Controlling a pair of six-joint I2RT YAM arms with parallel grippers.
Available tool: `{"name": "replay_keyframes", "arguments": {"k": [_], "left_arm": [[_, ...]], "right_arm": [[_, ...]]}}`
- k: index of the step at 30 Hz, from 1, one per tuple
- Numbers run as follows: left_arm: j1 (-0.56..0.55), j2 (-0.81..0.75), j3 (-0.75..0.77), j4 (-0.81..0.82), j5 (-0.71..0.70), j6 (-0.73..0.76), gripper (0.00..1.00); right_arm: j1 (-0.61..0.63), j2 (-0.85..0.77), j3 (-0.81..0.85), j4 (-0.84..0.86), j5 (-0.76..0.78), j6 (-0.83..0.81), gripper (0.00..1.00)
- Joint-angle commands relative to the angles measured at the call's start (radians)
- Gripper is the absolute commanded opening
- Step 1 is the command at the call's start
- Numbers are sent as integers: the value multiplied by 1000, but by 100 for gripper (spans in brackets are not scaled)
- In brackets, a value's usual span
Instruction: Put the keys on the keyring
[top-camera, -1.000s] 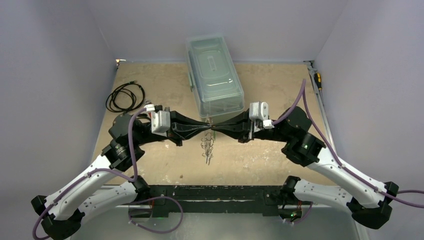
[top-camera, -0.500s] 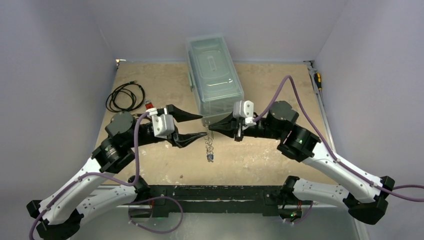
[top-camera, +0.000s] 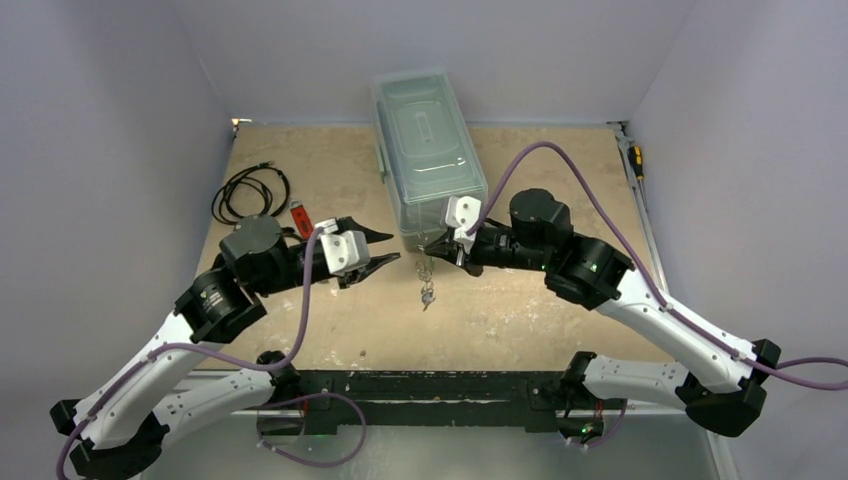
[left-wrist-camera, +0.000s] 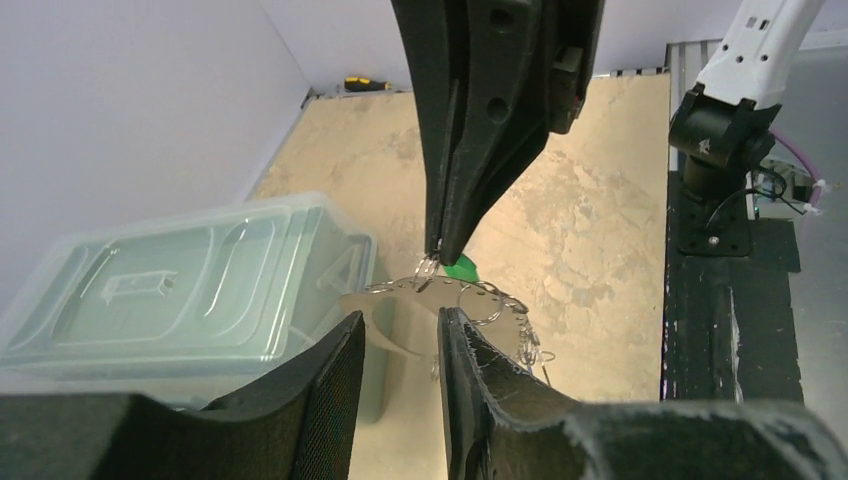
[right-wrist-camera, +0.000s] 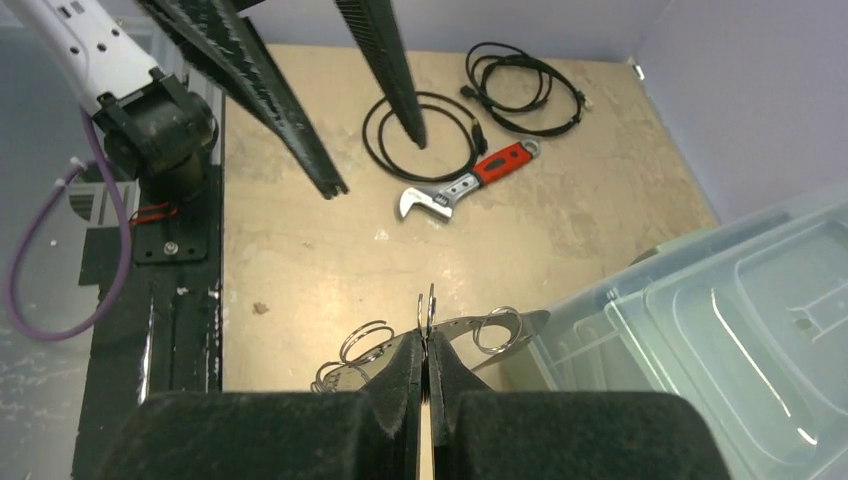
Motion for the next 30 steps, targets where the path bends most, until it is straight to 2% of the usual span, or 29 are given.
{"name": "replay_keyframes", "arguments": {"k": [1,7,10,21,30], "left_arm": [[-2,28,4,7,-6,26,32],[-3,87,13,4,104,38,46],[-3,132,42,-10,158,40,48],[-3,145,-10,-10,249,52,43],[-3,133,-72,61,260,42,41]], "right_arm": [[4,-8,35,-47,-39,-51,0],[4,63,117,-219,-130,-73,0],[4,106,160,-300,-157,-89,0],[4,114,200,-334,-154,-100,0],[4,95,204,-328,-153,-88,0]]}}
